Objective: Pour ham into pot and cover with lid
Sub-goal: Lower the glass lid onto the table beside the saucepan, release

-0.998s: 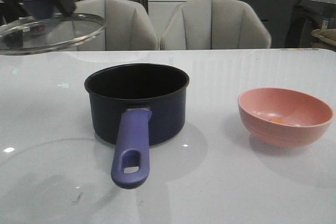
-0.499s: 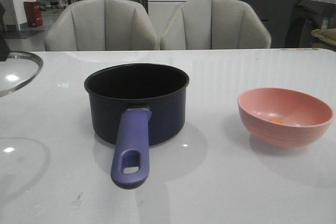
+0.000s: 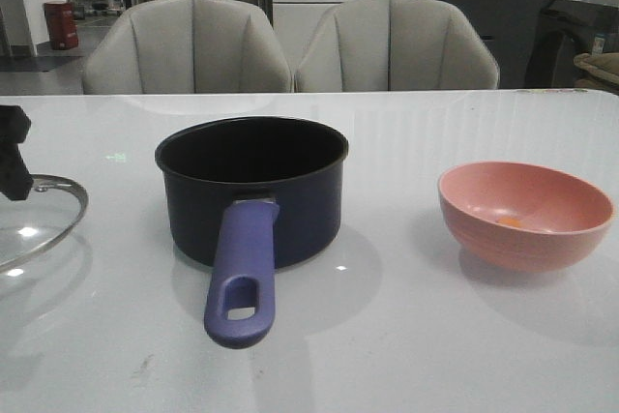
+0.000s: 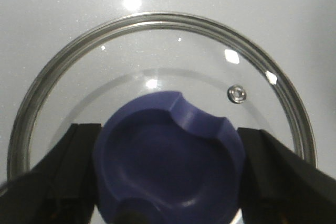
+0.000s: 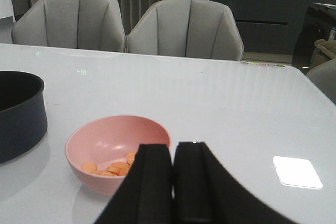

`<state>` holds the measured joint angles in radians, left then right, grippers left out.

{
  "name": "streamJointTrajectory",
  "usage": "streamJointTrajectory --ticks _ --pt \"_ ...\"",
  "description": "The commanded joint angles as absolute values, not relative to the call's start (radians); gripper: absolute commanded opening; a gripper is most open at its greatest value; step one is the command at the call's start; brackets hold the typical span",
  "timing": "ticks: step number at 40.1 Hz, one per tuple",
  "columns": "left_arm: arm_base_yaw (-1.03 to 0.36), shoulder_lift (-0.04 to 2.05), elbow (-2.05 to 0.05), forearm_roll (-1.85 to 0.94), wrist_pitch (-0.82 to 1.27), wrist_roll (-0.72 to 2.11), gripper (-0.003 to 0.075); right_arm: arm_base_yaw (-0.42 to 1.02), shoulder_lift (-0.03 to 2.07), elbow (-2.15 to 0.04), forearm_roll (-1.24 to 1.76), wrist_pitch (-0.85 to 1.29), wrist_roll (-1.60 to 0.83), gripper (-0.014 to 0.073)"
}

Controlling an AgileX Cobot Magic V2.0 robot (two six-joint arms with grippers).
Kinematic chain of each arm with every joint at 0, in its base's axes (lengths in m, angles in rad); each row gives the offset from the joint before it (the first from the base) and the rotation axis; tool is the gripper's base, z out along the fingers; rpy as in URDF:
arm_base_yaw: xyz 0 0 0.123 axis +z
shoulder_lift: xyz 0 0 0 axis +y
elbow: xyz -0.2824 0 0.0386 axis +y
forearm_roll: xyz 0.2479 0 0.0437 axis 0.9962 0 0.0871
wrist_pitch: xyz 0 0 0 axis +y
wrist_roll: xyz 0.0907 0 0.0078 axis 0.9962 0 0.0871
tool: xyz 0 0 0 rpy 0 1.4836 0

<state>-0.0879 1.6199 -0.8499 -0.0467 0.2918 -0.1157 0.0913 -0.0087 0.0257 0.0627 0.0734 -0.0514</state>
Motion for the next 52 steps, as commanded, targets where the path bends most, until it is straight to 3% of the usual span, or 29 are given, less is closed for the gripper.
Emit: streamJointTrajectory --ticks 1,15,24,26,52 --pt "-0.085 1.622 -0.878 -0.057 0.175 -0.117 0.0174 0.085 -0.029 0.036 0.055 -0.01 -0.053 0.0155" --pt "-0.085 1.695 -0.878 -0.057 0.117 -0.117 0.0214 0.085 -0.029 0.036 0.055 -0.01 -0.053 0.0155" --pt "-0.085 1.693 -0.888 -0.057 0.144 -0.117 0.0477 0.085 -0.029 0.036 0.055 -0.01 -0.053 0.0155" --pt "-0.085 1.686 -0.899 -0.055 0.17 -0.117 0.0507 0.085 -0.029 0.036 0.055 -0.01 -0.053 0.0155" --pt "-0.085 1.43 -0.909 -0.04 0.25 -0.117 0.0513 0.085 -0.029 0.036 0.055 -0.01 -0.053 0.0155"
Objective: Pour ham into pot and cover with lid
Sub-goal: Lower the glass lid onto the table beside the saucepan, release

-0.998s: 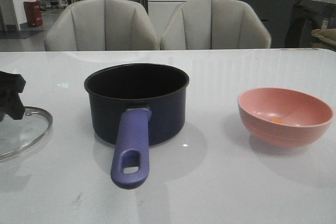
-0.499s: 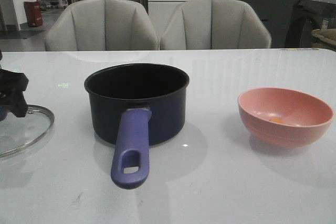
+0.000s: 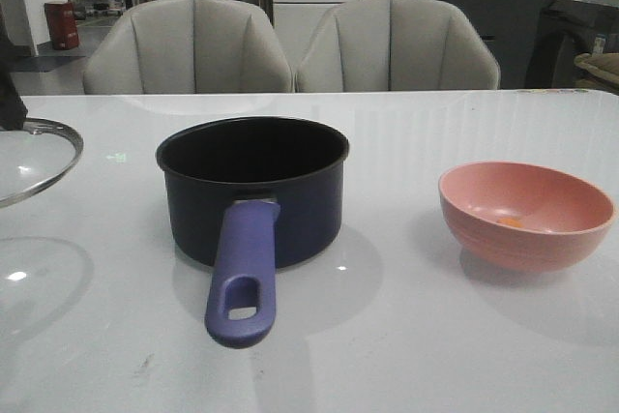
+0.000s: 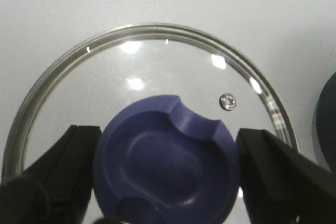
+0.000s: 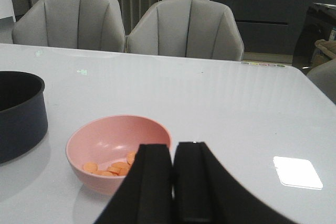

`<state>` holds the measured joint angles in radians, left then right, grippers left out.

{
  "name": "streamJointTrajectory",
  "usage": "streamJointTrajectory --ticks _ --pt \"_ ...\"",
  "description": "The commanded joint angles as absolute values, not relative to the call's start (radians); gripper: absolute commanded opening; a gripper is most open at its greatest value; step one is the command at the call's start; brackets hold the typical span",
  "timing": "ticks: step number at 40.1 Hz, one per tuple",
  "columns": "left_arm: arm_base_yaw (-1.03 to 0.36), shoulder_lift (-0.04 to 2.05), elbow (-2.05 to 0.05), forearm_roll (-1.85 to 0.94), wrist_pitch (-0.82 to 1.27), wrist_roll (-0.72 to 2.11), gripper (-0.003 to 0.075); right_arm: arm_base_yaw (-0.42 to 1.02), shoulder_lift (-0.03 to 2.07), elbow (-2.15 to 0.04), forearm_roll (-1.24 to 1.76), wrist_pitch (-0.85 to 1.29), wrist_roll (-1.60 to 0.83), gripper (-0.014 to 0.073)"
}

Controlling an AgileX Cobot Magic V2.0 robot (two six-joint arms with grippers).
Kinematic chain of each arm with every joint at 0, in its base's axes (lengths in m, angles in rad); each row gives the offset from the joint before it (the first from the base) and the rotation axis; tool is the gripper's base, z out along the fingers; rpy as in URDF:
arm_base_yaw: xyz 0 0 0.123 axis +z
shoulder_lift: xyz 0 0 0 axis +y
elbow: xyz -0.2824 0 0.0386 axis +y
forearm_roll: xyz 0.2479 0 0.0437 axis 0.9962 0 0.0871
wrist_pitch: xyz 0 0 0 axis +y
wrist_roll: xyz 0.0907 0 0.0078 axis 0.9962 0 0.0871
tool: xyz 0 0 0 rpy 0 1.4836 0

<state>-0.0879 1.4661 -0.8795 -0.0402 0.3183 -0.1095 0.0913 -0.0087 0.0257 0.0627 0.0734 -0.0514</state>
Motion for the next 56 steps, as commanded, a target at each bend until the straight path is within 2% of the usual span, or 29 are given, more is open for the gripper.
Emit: streamJointTrajectory --ticks 1,31,38,56 --pt "-0.085 1.436 -0.909 -0.04 0.25 -0.117 0.0513 0.085 -0.029 0.036 0.055 -0.01 -0.053 0.0155" --pt "-0.132 1.642 -0.909 -0.048 0.278 -0.117 0.0517 0.085 -0.029 0.036 0.055 -0.01 -0.053 0.0155" --pt "-0.139 1.646 -0.91 -0.048 0.316 -0.117 0.062 0.085 -0.029 0.036 0.055 -0.01 -0.053 0.0155" --pt "-0.137 1.574 -0.921 -0.038 0.391 -0.117 0.0618 0.085 -0.029 0.036 0.055 -0.01 -0.053 0.0155"
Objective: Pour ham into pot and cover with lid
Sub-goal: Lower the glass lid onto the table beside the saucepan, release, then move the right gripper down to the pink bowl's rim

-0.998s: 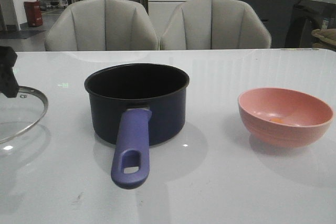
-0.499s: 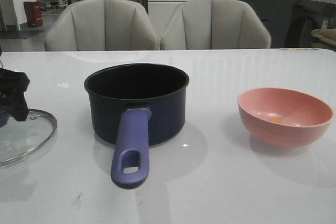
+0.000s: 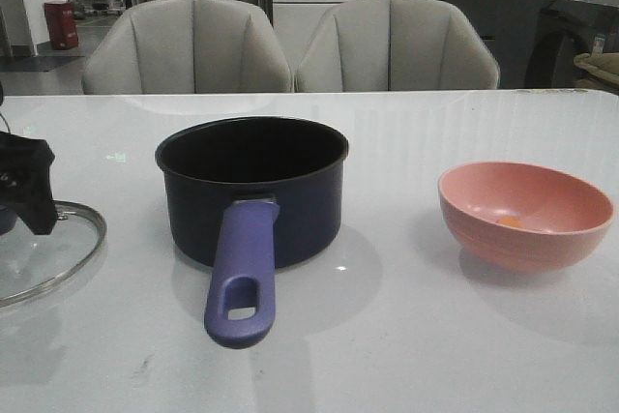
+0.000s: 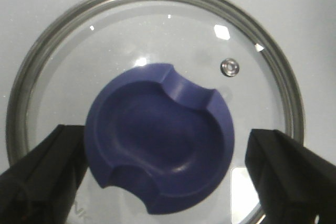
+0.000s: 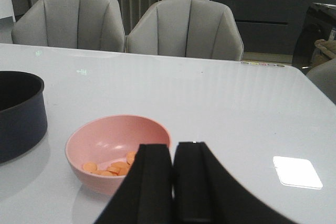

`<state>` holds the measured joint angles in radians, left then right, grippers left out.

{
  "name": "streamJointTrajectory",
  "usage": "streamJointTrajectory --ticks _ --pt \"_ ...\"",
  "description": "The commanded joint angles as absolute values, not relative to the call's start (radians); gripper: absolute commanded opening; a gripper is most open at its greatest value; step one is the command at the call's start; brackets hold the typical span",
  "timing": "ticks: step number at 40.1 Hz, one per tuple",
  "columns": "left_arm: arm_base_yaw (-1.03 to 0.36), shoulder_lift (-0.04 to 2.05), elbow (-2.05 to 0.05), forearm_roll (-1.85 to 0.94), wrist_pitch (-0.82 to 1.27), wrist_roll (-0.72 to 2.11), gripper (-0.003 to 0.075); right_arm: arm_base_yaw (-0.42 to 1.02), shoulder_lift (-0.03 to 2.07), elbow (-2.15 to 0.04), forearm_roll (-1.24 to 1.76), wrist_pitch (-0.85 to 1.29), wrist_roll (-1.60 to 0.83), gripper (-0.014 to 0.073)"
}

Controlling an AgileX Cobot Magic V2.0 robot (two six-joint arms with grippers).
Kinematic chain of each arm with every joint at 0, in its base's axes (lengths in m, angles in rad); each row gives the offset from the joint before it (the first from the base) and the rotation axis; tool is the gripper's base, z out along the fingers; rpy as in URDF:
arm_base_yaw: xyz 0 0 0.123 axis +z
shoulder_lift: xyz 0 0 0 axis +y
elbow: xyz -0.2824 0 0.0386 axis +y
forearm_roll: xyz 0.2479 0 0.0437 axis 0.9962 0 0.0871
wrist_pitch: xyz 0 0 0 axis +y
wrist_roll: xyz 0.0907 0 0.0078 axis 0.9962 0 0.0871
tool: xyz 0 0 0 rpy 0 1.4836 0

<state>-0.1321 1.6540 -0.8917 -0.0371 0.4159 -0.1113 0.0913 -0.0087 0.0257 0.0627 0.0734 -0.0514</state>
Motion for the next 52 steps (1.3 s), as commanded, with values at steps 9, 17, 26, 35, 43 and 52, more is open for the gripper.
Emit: streamJointTrajectory --ticks 9,17,26,35,43,52 --pt "-0.147 1.398 -0.876 -0.046 0.413 -0.117 0.0617 0.085 -0.029 0.036 0.055 -0.01 -0.053 0.0155" --pt "-0.181 1.154 -0.751 -0.048 0.387 -0.117 0.0617 0.085 -0.029 0.036 0.055 -0.01 -0.053 0.0155" --pt "-0.216 0.862 -0.635 -0.035 0.381 -0.115 0.0617 0.085 -0.029 0.036 0.055 -0.01 -0.053 0.0155" --pt "-0.224 0.593 -0.505 -0.015 0.383 -0.115 0.0617 0.085 -0.029 0.036 0.055 -0.01 -0.053 0.0155" --pt "-0.224 0.381 -0.464 -0.024 0.383 -0.115 0.0617 0.085 -0.029 0.036 0.055 -0.01 -0.053 0.0155" --pt "-0.224 0.223 -0.434 -0.027 0.37 -0.115 0.0617 0.085 -0.029 0.036 0.055 -0.01 -0.053 0.0155"
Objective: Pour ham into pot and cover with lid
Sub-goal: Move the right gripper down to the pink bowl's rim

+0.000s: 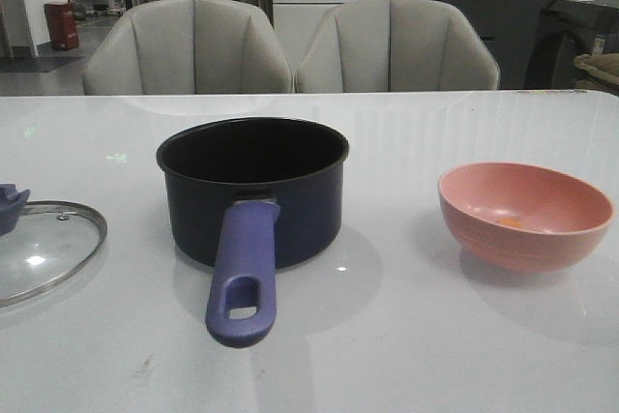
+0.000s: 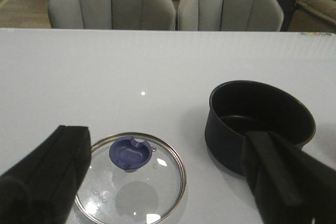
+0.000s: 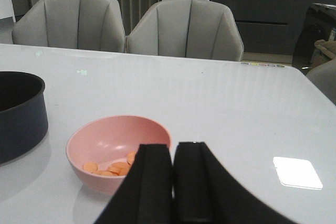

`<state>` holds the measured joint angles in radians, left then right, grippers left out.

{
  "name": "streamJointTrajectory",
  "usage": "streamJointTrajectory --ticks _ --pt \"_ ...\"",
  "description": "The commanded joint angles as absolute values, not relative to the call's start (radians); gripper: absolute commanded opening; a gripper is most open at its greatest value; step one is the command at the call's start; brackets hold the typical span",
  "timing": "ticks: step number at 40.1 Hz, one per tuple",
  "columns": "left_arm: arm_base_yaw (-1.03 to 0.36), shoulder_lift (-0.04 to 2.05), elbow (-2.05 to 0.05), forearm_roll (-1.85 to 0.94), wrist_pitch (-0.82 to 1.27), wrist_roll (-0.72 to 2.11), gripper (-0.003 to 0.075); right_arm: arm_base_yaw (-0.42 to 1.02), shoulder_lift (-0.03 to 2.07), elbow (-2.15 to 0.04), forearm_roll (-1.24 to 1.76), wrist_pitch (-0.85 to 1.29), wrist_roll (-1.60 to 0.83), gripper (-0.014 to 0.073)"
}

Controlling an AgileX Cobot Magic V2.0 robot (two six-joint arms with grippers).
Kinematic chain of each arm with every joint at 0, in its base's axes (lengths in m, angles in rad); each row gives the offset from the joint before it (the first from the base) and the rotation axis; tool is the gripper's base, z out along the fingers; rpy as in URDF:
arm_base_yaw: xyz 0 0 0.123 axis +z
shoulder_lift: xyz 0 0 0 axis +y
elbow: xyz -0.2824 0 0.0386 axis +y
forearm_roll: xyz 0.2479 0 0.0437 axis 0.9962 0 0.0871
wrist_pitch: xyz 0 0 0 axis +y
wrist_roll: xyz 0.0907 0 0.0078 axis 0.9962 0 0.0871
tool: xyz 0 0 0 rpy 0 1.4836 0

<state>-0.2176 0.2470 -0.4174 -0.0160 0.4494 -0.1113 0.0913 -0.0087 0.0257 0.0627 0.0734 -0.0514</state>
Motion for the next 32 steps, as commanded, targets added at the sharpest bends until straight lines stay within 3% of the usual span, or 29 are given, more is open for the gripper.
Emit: streamJointTrajectory --ticks 1,11,18,23,32 --pt "-0.224 0.21 -0.432 -0.027 0.368 -0.115 0.0617 0.085 -0.029 0.036 0.055 -0.01 -0.053 0.0155" --pt "-0.224 0.168 -0.432 -0.027 0.357 -0.115 0.0617 0.085 -0.029 0.036 0.064 -0.035 -0.042 0.0155" --pt "-0.224 0.168 -0.432 -0.027 0.357 -0.115 0.0617 0.087 -0.026 0.017 0.095 -0.241 -0.015 0.0155" --pt "-0.224 0.168 -0.432 -0.027 0.357 -0.115 0.0617 0.087 0.035 -0.066 0.1 -0.103 -0.015 0.0155" --pt "-0.224 0.168 -0.432 -0.027 0.357 -0.115 0.0617 0.087 0.326 -0.245 0.1 0.048 -0.016 0.0155"
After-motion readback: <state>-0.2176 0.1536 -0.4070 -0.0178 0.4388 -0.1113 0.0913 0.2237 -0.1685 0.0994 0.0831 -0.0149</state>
